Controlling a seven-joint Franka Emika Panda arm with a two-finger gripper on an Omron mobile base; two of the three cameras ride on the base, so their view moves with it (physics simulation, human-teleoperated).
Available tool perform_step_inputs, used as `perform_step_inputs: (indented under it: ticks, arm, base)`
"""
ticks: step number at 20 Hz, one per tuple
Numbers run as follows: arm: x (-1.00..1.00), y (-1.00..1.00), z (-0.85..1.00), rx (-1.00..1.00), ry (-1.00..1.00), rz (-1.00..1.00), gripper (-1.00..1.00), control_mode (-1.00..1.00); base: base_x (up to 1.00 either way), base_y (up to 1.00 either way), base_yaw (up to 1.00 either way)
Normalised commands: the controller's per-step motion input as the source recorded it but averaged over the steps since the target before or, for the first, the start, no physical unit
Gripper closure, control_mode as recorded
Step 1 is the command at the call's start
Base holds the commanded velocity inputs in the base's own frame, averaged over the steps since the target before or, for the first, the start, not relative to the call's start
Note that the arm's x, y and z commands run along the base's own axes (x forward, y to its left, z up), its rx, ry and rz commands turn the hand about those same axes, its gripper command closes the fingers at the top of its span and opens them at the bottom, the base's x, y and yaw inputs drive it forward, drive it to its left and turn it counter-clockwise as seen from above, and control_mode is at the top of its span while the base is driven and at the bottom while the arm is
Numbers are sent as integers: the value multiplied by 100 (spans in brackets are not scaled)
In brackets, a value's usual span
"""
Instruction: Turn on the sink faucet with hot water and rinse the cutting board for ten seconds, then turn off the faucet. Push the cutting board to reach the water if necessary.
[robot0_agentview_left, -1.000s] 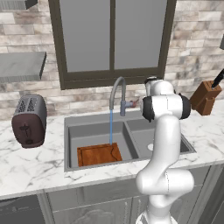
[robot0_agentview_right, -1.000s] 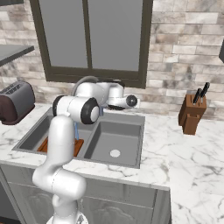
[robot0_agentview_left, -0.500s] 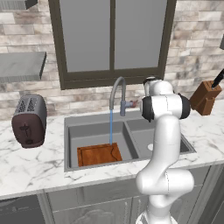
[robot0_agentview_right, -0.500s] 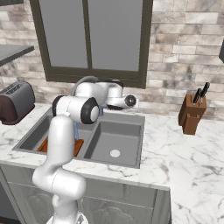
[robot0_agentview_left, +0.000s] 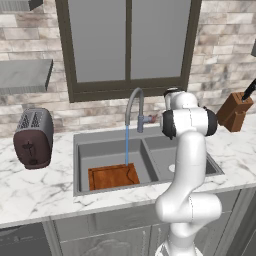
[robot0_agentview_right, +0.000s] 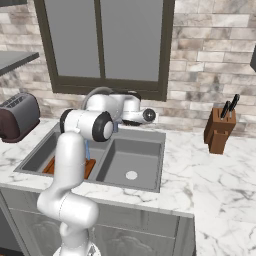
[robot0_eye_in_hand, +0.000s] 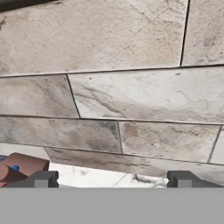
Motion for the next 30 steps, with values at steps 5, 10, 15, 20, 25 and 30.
perform_step_inputs:
  ticks: [5, 10, 15, 20, 25, 30]
  arm:
    - [3, 9, 5, 0, -1, 0, -100, -100]
    - [7, 18, 5, 0, -1, 1, -100, -100]
    - [5, 25, 10, 0, -2, 1, -100, -100]
    - [3, 30, 5, 0, 0, 2, -100, -100]
    - [4, 36, 2, 0, 0, 3, -100, -100]
    - [13, 39, 5, 0, 0, 2, -100, -100]
  base:
    - [0, 0, 0]
    - [0, 0, 0]
    - [0, 0, 0]
    - [0, 0, 0]
    - [0, 0, 0]
    - [0, 0, 0]
